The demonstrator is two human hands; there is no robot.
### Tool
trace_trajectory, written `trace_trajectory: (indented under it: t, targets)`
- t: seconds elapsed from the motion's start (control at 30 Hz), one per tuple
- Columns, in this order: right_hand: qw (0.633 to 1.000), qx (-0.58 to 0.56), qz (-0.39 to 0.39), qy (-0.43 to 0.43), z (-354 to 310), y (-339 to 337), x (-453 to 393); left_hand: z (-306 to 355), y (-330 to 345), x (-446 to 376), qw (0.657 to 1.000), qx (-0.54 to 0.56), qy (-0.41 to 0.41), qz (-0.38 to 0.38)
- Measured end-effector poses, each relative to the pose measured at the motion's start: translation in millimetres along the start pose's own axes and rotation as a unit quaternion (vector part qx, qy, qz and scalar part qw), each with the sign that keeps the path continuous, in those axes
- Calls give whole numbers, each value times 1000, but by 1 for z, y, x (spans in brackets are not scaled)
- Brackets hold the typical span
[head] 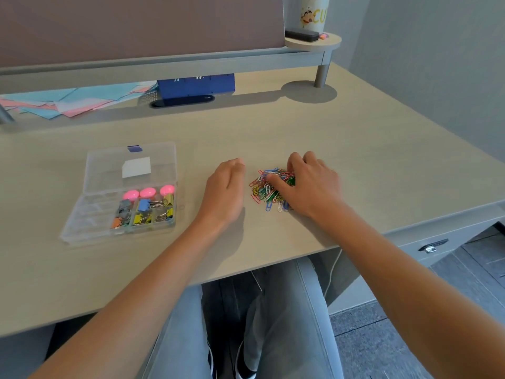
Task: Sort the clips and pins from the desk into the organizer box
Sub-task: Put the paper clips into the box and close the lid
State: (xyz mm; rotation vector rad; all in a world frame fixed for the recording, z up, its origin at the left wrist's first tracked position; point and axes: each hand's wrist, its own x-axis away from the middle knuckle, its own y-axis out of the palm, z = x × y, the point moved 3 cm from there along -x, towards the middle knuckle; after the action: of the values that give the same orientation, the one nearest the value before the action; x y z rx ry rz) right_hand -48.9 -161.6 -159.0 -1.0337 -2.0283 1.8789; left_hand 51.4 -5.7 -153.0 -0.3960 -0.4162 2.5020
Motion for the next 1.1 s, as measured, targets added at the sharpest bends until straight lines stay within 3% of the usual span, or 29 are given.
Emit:
trace_trajectory:
  t: [0.2,0.37,0.5,0.6,0.83,0.97,1.1]
  targets:
    - [993,47,5,-106,-10,0,-13,-2,1,-8,982,-174,75,20]
    - [991,38,-25,-130,-12,-2,-20,-7,4,-17,955,-288,70,7]
    - [996,3,-22,-91,-7,-1,-23,-3,13,-20,916,-392,80,-8]
    - [995,-87,-22,-34,5,-2,-27,1,22,-26,893,-438,98,-19]
    - [962,-264,29,70,33,-19,-25,10,49,-32,855,-495,147,-42]
    - [944,-309,37,113,43,-24,-20,17,61,-30,842,-510,167,-52]
    - [934,-333,36,120,49,-24,-16,23,69,-31,810,-528,249,-57]
